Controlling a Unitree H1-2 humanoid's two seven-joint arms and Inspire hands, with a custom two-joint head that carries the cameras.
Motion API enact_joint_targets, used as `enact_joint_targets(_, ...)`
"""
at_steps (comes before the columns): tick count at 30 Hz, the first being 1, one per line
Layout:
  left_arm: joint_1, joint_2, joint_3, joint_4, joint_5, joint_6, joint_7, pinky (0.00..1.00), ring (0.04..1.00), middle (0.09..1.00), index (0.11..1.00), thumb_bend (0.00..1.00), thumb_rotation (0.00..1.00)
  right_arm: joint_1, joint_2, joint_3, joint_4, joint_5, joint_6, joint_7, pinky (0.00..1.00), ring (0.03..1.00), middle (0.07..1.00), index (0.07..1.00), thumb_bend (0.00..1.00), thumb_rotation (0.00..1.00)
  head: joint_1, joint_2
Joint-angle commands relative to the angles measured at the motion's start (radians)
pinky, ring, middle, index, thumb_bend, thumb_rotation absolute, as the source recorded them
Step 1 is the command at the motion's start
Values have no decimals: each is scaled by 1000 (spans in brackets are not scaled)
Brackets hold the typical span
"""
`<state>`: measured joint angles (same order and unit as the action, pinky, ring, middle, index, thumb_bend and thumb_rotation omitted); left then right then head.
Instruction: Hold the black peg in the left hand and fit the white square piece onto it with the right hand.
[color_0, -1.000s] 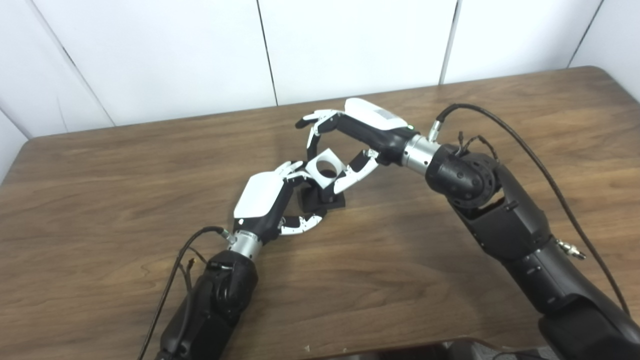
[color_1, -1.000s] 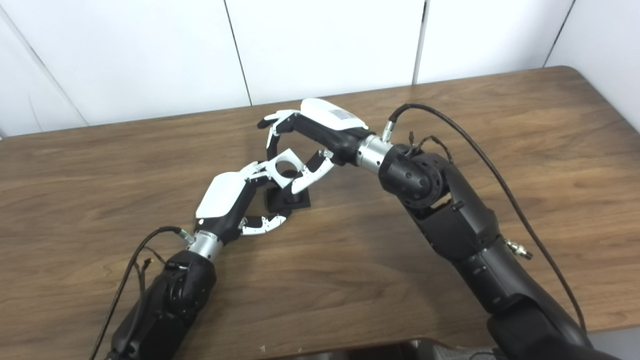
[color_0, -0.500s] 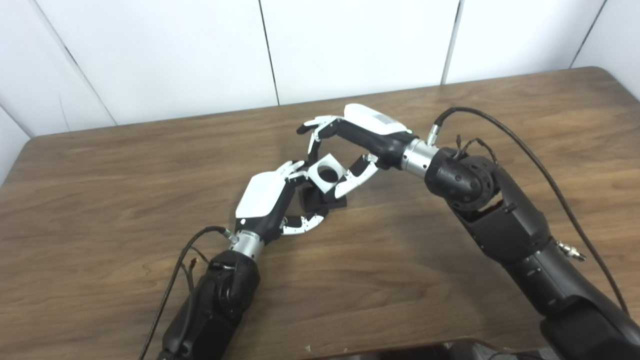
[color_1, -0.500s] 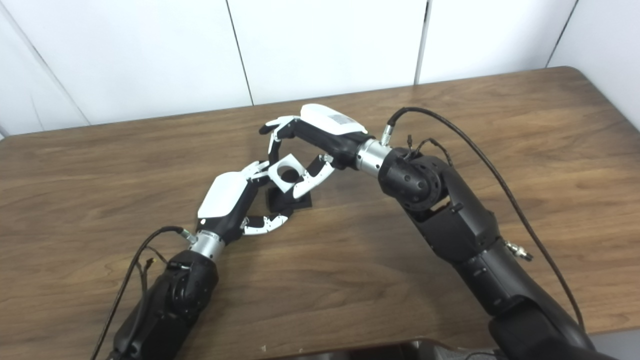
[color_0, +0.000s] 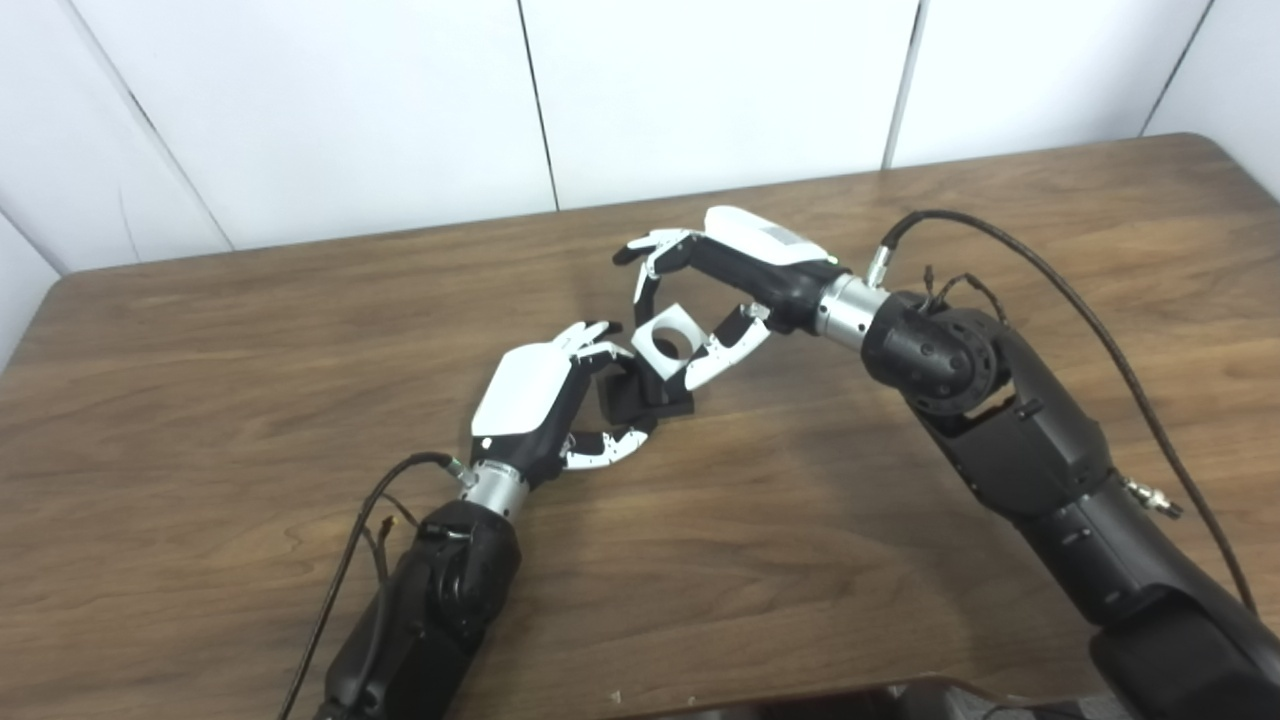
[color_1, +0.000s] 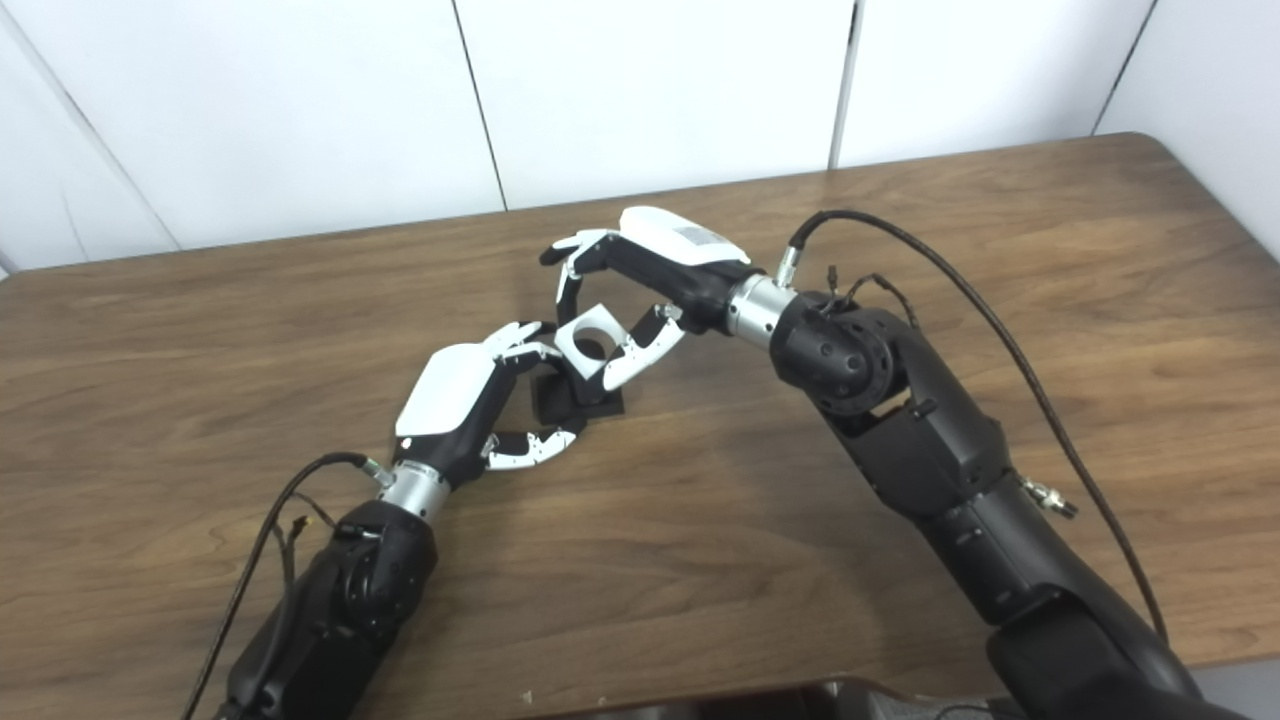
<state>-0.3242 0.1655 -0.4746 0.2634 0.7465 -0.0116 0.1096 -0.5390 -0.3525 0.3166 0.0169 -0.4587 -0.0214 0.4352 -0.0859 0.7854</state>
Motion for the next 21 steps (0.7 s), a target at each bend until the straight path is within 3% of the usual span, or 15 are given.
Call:
enact_joint_targets(1, 44, 12, -32, 33, 17, 44, -84, 829, 925, 903, 630, 722, 278, -52, -3, -15, -8, 5, -25, -18, 817, 913, 866, 493, 521, 162, 0, 3)
enact_joint_targets(11, 39, -1, -40, 38, 21, 48, -80, 829, 927, 903, 630, 723, 291, -51, 13, -2, 32, -4, -29, -26, 863, 903, 864, 493, 521, 161, 2, 5)
enact_joint_targets(21, 35, -7, -42, 39, 29, 50, -75, 816, 923, 898, 631, 722, 295, -60, 41, 16, 47, -22, -23, -29, 796, 903, 867, 492, 520, 163, 4, 6)
